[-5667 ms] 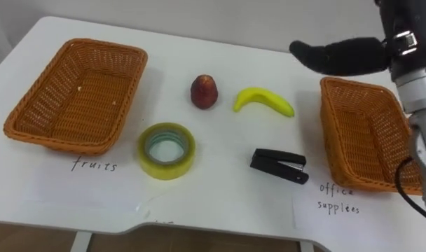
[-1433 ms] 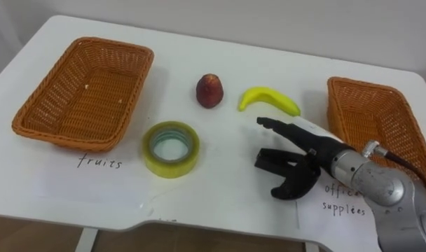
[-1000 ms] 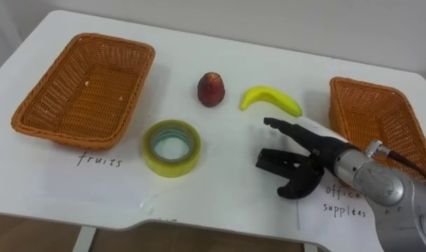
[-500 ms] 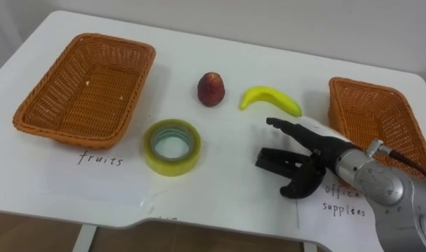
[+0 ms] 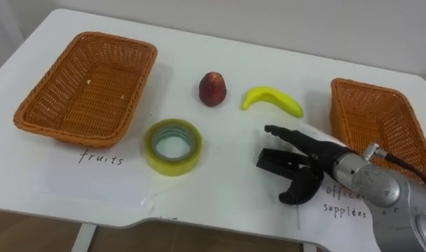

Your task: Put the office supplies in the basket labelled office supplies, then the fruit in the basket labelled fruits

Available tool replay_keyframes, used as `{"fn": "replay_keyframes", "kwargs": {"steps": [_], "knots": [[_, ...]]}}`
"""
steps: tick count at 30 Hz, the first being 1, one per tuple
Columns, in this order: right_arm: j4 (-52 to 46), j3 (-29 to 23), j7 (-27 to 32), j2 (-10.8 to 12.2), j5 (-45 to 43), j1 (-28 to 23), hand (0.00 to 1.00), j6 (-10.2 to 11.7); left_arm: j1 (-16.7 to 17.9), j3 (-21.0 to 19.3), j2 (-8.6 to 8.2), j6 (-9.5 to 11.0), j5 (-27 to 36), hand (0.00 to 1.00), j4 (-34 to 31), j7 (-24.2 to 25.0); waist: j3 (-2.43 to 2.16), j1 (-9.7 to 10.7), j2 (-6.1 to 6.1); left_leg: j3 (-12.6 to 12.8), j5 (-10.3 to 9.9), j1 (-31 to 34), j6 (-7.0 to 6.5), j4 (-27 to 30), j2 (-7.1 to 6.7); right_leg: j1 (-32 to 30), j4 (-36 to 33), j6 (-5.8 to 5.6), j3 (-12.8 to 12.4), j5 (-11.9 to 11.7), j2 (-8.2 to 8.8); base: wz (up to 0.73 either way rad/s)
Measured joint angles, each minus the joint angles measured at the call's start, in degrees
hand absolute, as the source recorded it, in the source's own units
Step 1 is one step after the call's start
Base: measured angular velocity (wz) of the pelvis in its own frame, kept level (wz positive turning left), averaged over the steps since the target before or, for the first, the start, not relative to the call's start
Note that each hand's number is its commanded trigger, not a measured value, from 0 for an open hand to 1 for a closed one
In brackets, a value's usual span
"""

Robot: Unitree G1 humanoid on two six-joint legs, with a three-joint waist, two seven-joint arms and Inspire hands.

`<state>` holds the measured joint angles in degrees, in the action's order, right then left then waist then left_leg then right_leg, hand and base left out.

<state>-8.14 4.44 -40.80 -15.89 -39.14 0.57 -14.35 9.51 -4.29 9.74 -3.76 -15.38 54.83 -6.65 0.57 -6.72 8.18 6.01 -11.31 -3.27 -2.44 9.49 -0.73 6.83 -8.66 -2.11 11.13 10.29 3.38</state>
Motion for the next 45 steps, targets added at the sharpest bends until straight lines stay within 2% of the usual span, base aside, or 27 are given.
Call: {"fn": "replay_keyframes", "kwargs": {"steps": [11, 22, 24, 29, 35, 45], "knots": [[0.9, 1.76, -3.86, -0.23, -1.5, 0.74, 0.0, -1.98, 0.02, 1.06, 0.35, -0.63, 0.14, 0.0, -0.75, -0.17, -0.1, -0.99, 0.09, -0.28, 0.0, -0.04, 0.0, 0.06, 0.05, 0.15, 0.0, 0.0, 0.09, 0.0, 0.03, 0.0], [3.76, 2.32, -3.37, -0.41, -1.67, 1.76, 0.0, -2.0, 0.08, 1.24, 0.48, -1.35, 0.15, 0.0, -0.85, -0.2, -0.16, -1.4, 0.19, -0.46, 0.01, -0.51, 0.03, 0.08, 0.02, 0.47, -0.02, 0.0, 0.12, 0.0, -0.05, 0.0], [3.76, 2.36, -3.31, -0.41, -1.66, 1.76, 1.0, -2.0, 0.08, 1.24, 0.48, -1.54, 0.15, 0.0, -0.91, -0.2, -0.18, -1.39, 0.22, -0.46, 0.01, -0.5, 0.03, 0.09, 0.02, 0.48, -0.02, 0.0, 0.13, 0.0, -0.05, 0.0], [3.74, 2.63, -1.53, -0.5, -1.73, 1.99, 1.0, -1.95, 0.02, 1.24, 0.47, -1.75, 0.16, 0.0, -0.92, -0.21, -0.2, -1.3, 0.29, -0.52, 0.01, -0.45, 0.02, 0.08, -0.01, 0.98, -0.05, 0.0, 0.21, 0.0, -0.05, 0.0], [5.15, 2.38, 0.11, -1.23, -2.09, 4.5, 1.0, -2.01, -0.02, 1.24, 0.46, -1.75, 0.15, 0.0, -0.92, -0.21, -0.23, -1.36, 0.36, -1.13, 0.01, -0.57, 0.03, 0.05, -0.07, 1.09, -0.02, 0.0, 0.59, 0.0, -0.07, 0.05], [6.83, 2.74, 0.59, -1.19, -2.25, 5.14, 1.0, -1.76, -0.42, 1.26, 0.25, -1.8, 0.2, 0.0, -0.84, -0.63, -0.19, -1.34, 0.35, -1.56, 0.01, -1.1, 0.03, 0.05, -0.03, 1.27, 0.04, 0.0, 0.02, 0.0, -0.05, 0.02]]}}
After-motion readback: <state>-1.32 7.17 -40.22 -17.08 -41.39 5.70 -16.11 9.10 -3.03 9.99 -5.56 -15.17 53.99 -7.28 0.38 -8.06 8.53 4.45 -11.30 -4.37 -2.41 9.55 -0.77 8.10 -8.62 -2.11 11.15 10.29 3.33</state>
